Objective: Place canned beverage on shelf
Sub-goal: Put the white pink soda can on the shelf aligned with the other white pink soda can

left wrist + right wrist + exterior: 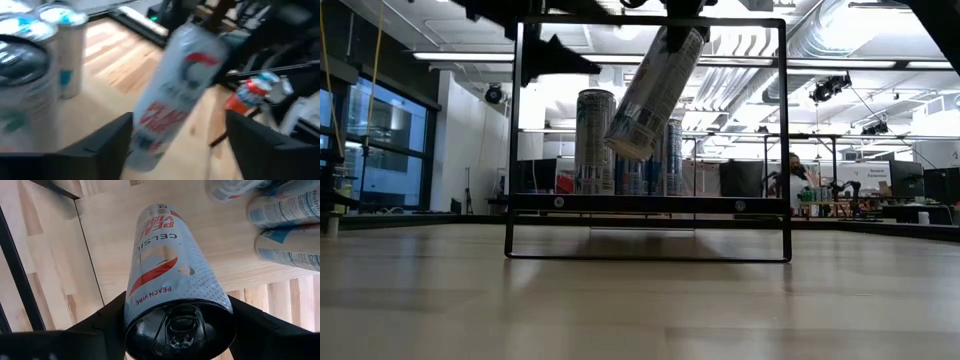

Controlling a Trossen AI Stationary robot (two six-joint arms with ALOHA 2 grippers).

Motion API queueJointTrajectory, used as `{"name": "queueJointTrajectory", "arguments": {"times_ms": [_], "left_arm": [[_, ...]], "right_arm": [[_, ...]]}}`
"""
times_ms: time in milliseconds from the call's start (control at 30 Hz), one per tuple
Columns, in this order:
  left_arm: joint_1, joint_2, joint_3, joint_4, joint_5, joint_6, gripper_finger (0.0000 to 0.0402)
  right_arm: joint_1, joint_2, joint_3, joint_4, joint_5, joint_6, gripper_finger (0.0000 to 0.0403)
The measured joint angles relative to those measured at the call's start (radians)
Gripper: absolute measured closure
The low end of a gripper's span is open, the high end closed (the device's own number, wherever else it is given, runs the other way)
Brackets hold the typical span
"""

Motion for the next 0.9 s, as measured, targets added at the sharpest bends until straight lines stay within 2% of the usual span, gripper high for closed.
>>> {"name": "queueJointTrajectory", "arguments": {"times_ms": [67,200,233,467,567,900], "left_arm": [[0.000,-0.003,-0.032,-0.001,-0.010,-0.027,0.0203],[-0.002,0.002,-0.099,0.052,-0.005,-0.077,0.0356],[-0.004,0.006,-0.118,0.076,-0.004,-0.084,0.0378],[-0.004,0.096,-0.151,0.200,-0.012,-0.108,0.0399],[-0.004,0.155,-0.150,0.279,-0.007,-0.108,0.0399],[-0.004,0.306,-0.150,0.381,-0.005,-0.179,0.0401]], "right_arm": [[0.000,0.000,0.000,-0.001,-0.001,-0.001,0.0159],[0.000,0.000,0.000,-0.001,-0.002,-0.001,0.0159],[0.000,0.000,0.000,0.000,-0.002,-0.001,0.0159],[0.000,0.009,-0.001,0.000,-0.002,0.011,0.0159],[0.000,0.020,-0.003,-0.001,-0.002,0.018,0.0159],[0.005,0.025,-0.076,0.000,-0.023,0.034,0.0159]]}}
